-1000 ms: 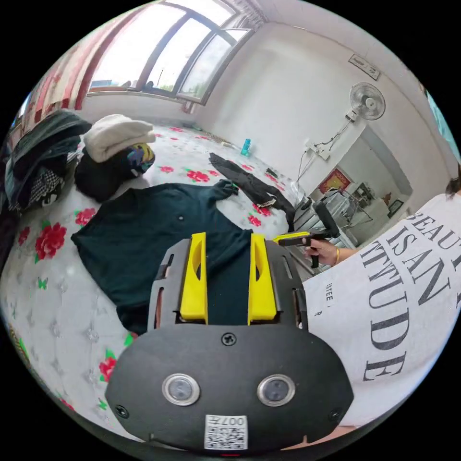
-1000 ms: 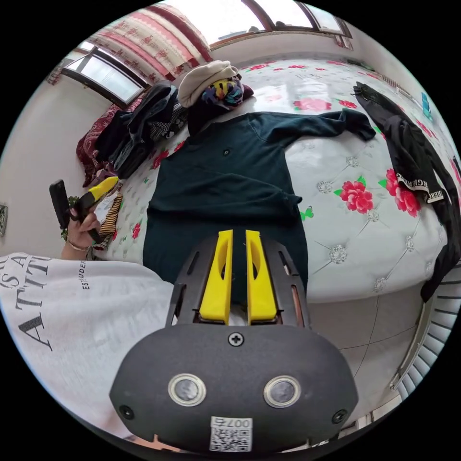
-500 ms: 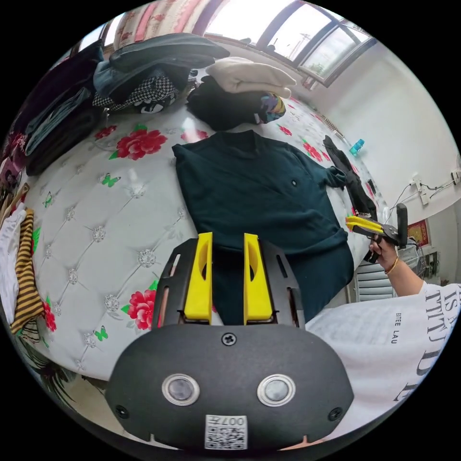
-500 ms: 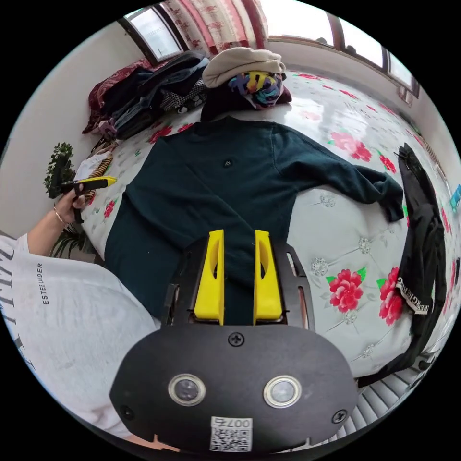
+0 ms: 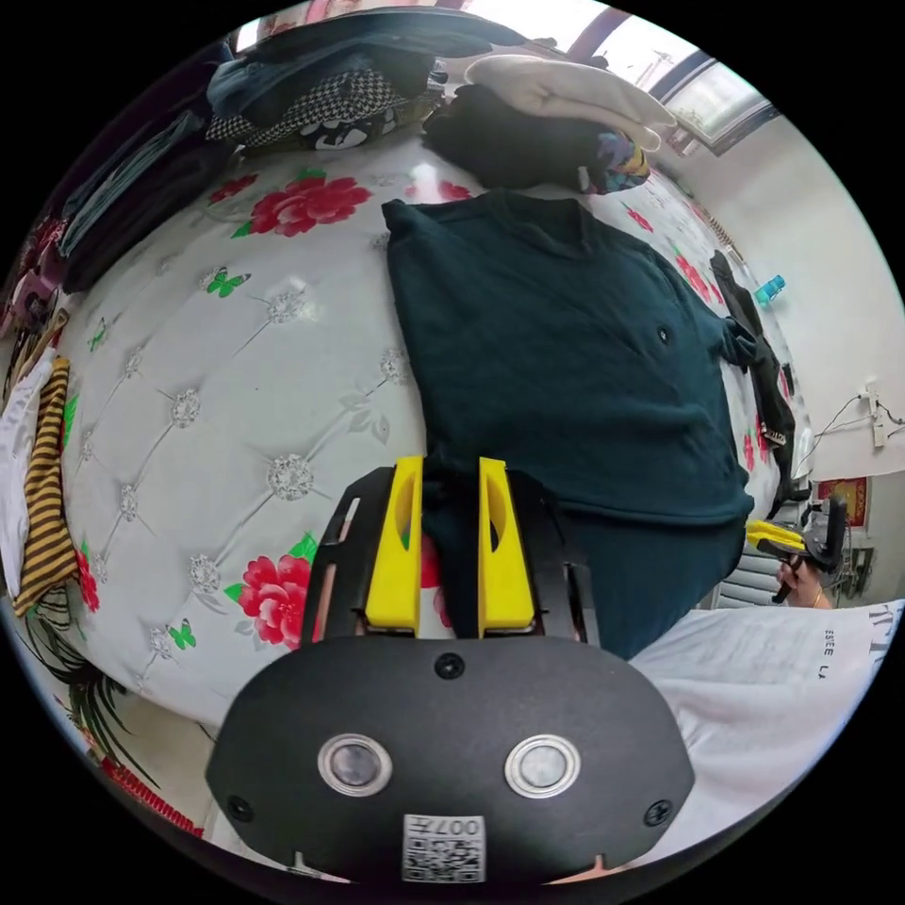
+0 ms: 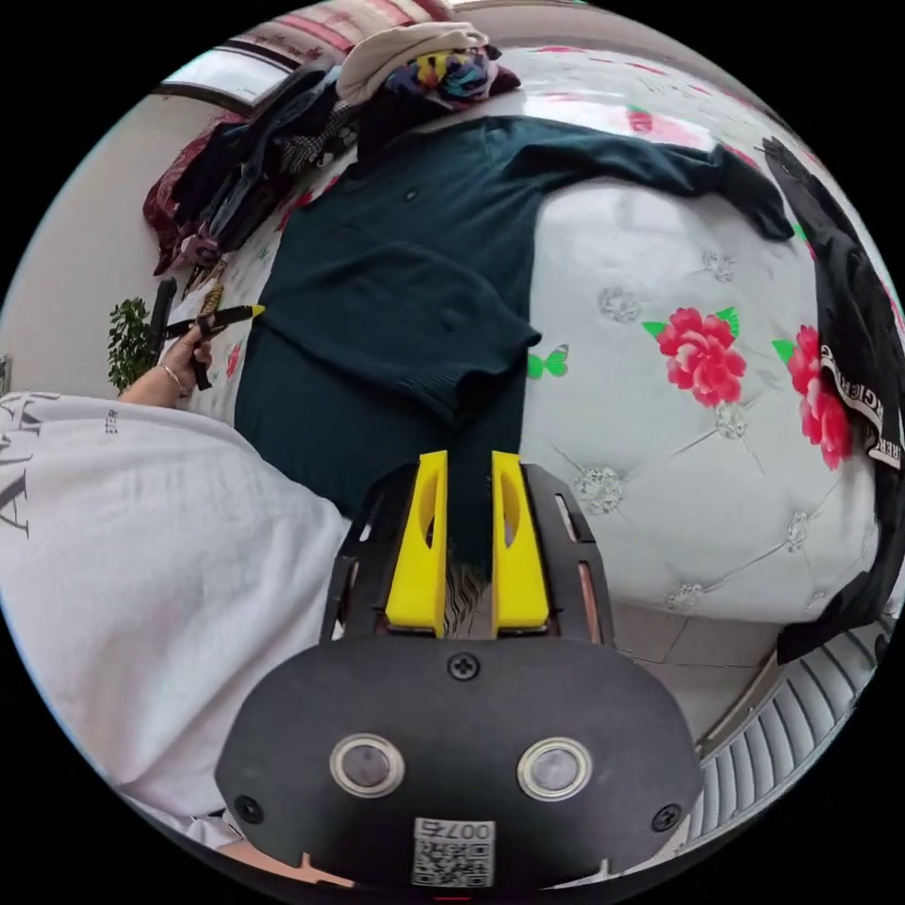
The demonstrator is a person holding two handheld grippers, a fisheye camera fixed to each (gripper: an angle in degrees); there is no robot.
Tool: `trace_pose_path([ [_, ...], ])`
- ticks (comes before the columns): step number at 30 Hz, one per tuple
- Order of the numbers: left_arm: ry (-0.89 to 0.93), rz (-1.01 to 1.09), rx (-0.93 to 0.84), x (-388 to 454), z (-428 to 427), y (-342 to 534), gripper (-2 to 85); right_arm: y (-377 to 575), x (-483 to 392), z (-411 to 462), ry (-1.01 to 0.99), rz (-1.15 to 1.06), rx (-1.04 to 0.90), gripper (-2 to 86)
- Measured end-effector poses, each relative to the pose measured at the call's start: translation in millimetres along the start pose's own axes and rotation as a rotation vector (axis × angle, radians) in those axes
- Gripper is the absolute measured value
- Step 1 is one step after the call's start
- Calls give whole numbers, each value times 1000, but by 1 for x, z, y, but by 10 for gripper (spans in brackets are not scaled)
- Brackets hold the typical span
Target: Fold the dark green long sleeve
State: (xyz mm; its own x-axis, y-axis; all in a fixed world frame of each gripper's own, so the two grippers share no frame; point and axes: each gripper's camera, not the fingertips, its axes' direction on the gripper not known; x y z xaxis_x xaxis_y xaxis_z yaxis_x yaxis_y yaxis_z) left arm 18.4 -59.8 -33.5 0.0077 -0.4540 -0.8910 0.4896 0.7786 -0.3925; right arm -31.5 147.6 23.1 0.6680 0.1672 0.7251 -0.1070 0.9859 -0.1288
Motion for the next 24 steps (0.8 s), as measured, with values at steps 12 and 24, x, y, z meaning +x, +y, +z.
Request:
trace_pose_path([
  [12,-50,-150,85,7,-68,-6,2,-128,189,-107,190,409,446,70],
  [24,-36,-220,28,26,-47,-10,-9,-189,213,-88,271,332,211,4],
])
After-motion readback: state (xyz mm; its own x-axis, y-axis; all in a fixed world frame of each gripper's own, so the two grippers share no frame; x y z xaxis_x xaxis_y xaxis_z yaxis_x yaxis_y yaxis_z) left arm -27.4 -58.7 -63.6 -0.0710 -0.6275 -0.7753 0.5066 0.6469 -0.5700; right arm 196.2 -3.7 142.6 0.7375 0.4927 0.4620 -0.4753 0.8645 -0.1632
